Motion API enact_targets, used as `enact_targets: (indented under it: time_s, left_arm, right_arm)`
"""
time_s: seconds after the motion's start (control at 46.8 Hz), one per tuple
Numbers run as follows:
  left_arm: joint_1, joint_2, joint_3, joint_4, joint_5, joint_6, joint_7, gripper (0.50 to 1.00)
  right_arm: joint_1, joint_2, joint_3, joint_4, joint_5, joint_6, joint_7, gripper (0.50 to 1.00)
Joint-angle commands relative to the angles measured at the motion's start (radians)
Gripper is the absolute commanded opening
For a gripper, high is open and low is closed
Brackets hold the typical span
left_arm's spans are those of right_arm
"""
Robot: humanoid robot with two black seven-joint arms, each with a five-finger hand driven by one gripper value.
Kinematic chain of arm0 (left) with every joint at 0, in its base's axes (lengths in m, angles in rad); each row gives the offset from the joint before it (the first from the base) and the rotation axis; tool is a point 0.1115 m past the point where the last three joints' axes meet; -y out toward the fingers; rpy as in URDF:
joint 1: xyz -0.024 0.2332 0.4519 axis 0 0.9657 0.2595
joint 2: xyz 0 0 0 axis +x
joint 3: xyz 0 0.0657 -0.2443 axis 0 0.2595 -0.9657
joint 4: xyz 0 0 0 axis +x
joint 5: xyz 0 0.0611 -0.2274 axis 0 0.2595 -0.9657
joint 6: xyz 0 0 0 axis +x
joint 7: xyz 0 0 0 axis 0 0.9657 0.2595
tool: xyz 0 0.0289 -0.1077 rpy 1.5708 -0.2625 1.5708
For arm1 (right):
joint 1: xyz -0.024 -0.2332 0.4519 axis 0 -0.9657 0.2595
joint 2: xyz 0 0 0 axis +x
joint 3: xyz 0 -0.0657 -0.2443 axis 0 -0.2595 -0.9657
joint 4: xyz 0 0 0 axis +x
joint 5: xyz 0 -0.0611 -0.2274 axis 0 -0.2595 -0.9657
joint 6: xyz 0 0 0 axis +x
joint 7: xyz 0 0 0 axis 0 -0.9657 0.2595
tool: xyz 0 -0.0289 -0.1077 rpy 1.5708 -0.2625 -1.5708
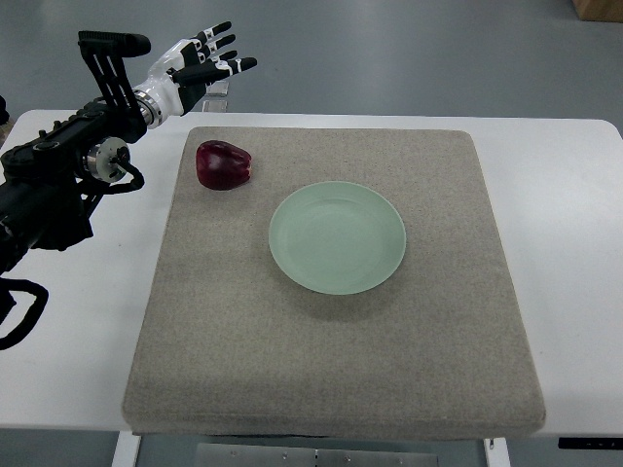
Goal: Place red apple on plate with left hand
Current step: 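Move the open left hand toward the dark red apple, then lower the left hand over the red apple and close fingers around it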
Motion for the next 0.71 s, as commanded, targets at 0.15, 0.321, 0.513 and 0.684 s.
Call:
enact_targets:
  time_s: [0.15,0.321,0.513,0.684]
  left_arm:
    - [-0.026,0.018,0.049,-0.030,0.221,-0.003,0.000,0.992]
    - [-0.029,0.046,0.053,-0.070,0.425,-0.004,0.000,0.992]
    - [-0.043,0.086,0.054,-0.135,0.640,-0.010,-0.001,0.992]
    - [-0.049,0.098,0.100,-0.204,0.790,-0.009,-0.003,0.992]
  right_arm:
    - [0.000,0.000,0.000,0.000,0.000,0.000,0.000,0.964]
    - [0.000,0.000,0.000,0.000,0.001,0.000,0.000,0.964]
    - [0.000,0.000,0.000,0.000,0.000,0.000,0.000,0.964]
    - [0.000,0.000,0.000,0.000,0.000,0.000,0.000,0.964]
